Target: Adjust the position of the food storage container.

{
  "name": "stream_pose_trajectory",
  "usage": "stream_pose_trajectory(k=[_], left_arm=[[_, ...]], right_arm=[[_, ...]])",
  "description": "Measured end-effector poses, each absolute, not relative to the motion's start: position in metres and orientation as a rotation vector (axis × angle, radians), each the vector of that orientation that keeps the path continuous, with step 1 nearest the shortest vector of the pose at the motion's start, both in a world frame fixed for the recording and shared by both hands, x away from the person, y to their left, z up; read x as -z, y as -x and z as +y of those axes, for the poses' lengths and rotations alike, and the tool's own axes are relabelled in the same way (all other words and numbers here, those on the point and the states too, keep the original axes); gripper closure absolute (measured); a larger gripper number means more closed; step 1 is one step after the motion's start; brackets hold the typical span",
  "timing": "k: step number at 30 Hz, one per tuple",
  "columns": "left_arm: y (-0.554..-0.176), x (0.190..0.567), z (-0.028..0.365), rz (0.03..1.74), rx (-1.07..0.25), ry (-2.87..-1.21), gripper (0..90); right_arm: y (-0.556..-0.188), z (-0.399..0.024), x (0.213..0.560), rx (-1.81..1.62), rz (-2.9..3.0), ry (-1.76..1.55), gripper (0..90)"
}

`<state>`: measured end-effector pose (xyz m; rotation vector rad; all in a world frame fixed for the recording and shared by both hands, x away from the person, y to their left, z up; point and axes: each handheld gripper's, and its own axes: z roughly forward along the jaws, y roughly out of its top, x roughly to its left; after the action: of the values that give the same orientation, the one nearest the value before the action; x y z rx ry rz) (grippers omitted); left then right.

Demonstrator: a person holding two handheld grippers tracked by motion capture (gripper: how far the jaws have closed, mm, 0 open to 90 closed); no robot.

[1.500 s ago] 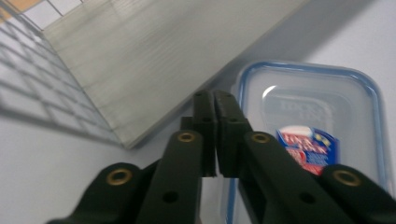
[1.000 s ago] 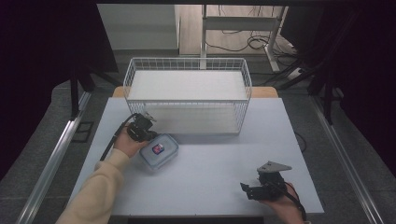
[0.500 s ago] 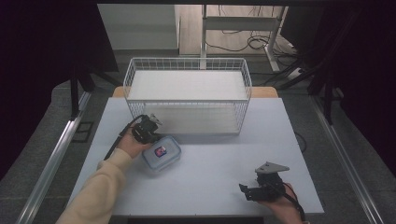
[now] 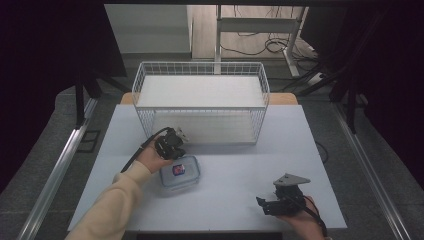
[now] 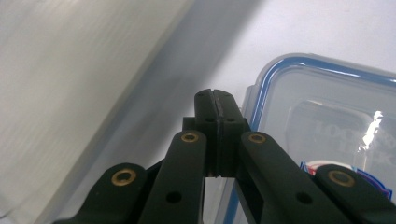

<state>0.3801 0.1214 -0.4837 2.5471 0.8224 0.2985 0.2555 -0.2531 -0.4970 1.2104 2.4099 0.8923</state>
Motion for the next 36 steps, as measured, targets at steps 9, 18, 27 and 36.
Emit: stream_pose_trajectory(k=[9,18,27,36], left_arm=[[-0.365,0.483,0.092,0.694,-0.248,-2.609,90.0],[-0.363,0.471,0.1,0.746,-0.307,-2.567,90.0],[-0.33,0.462,0.153,0.957,-0.333,-2.44,90.0],[-0.302,0.481,0.193,1.095,-0.318,-2.382,90.0]], right_arm=[[-0.255,-0.253,0.497,-0.892,2.411,-1.209,16.2],[-0.255,-0.254,0.497,-0.894,2.406,-1.21,16.2],[-0.255,-0.253,0.496,-0.891,2.41,-1.21,16.2],[-0.254,-0.253,0.496,-0.886,2.403,-1.215,16.2]])
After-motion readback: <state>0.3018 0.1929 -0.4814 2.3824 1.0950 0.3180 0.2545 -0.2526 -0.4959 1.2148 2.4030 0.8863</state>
